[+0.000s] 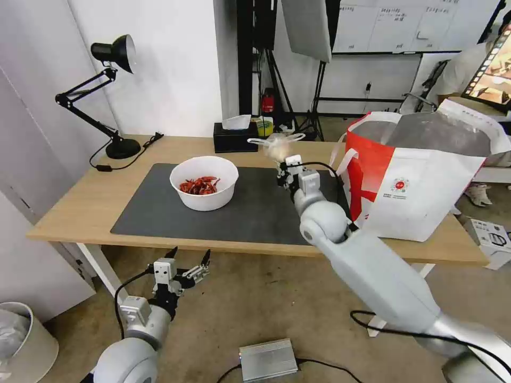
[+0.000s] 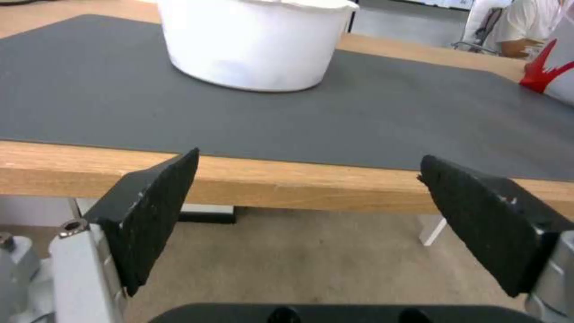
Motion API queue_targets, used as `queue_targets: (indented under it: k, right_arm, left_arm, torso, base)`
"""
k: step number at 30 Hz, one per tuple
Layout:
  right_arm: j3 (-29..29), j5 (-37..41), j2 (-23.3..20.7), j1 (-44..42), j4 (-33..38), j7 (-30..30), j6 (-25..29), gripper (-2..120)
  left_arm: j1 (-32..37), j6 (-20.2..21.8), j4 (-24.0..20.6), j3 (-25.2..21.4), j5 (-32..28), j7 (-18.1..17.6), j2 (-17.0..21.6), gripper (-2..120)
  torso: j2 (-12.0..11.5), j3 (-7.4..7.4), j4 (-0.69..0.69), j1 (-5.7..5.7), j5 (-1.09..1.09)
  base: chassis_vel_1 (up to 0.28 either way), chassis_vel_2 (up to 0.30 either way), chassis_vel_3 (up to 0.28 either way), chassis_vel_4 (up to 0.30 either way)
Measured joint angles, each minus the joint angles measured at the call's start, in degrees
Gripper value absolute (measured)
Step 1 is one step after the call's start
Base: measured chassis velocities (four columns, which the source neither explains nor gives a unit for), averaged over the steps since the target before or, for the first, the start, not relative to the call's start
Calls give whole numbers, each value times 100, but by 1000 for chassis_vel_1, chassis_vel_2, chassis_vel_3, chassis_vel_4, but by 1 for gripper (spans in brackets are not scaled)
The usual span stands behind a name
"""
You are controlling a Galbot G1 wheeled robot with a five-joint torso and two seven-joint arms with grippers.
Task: Pick up the trash from the table and place it into the takeout bag.
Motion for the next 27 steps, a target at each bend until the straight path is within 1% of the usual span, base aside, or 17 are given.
queue_targets:
  k: [1, 2, 6, 7, 9, 11, 14, 15, 18, 19, 22, 27]
  right_arm:
    - [60, -3, -88, -132, 152, 17, -16, 1]
    - [60, -3, -88, -132, 152, 17, -16, 1]
    - [368, 14, -566, -769, 805, 61, -120, 1]
    - [368, 14, -566, -769, 805, 61, -120, 1]
    - [571, 17, -770, -1102, 1069, 78, -162, 1]
    - [633, 18, -830, -1195, 1147, 79, -171, 1]
    - [1110, 41, -1209, -1778, 1755, 96, -212, 1]
    - [1110, 41, -1209, -1778, 1755, 96, -212, 1]
    - [1526, 91, -1438, -2322, 2351, 95, -235, 1]
    - [1526, 91, -1438, -2322, 2351, 95, -235, 1]
    - [1820, 129, -1588, -2755, 2771, 92, -240, 1]
    - [1963, 141, -1669, -3000, 2974, 111, -251, 1]
  left_arm:
    - [-1, 0, 0, 2, 0, 0, -4, 100]
    - [-1, 0, 0, 2, 0, 0, -4, 100]
    - [-4, 3, -16, 22, 3, 0, -23, 100]
    - [-4, 3, -16, 22, 3, 0, -23, 100]
    - [-4, 5, -21, 32, 5, -1, -26, 100]
    - [-4, 5, -23, 33, 6, -2, -26, 100]
    - [29, 11, -84, 30, 19, -3, -38, 100]
    - [29, 11, -84, 30, 19, -3, -38, 100]
    - [83, 20, -183, 6, 61, -10, -44, 100]
    - [83, 20, -183, 6, 61, -10, -44, 100]
    - [132, 23, -258, -8, 112, -18, -75, 100]
    - [131, 27, -268, 10, 131, -21, -97, 100]
  torso:
    - [0, 0, 0, 0, 0]
    - [0, 0, 0, 0, 0]
    - [0, 0, 0, 0, 0]
    - [0, 0, 0, 0, 0]
    - [0, 0, 0, 0, 1]
    - [0, 0, 0, 0, 1]
    - [0, 0, 0, 0, 0]
    - [0, 0, 0, 0, 0]
    - [1, 0, -1, 0, 0]
    - [1, 0, -1, 0, 0]
    - [1, 0, 0, 0, -1]
    - [1, 0, 0, 0, 0]
  base:
    - [0, 0, 0, 0]
    - [0, 0, 0, 0]
    - [0, 0, 0, 0]
    - [0, 0, 0, 0]
    - [0, 0, 0, 0]
    - [0, 0, 0, 0]
    - [0, 0, 0, 0]
    - [0, 0, 0, 0]
    - [0, 0, 0, 0]
    - [0, 0, 0, 0]
    - [0, 0, 0, 0]
    - [0, 0, 0, 0]
